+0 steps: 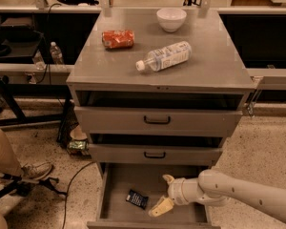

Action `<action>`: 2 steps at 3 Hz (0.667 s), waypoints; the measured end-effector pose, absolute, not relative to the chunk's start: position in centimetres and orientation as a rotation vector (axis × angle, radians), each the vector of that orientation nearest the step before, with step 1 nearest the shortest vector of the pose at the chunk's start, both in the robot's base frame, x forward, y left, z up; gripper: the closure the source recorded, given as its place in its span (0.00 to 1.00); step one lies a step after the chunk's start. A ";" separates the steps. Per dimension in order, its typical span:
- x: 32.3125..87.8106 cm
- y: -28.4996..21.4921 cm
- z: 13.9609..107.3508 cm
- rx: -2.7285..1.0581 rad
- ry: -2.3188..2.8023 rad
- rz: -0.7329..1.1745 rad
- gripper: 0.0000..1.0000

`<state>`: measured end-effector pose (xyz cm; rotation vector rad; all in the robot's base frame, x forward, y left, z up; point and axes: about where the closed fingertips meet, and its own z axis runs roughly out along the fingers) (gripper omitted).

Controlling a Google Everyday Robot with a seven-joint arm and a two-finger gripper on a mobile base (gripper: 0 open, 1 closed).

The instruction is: Pick rxbar blueberry from bottom drawer and place on counter

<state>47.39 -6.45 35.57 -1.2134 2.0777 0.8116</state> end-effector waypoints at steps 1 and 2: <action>47.4 -6.4 35.6 -1.213 2.078 0.812 0.00; 48.1 -6.4 33.9 -1.221 2.041 0.810 0.00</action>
Offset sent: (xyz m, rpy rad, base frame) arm 0.0144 -0.0038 -0.0342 0.0398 -0.0475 0.0105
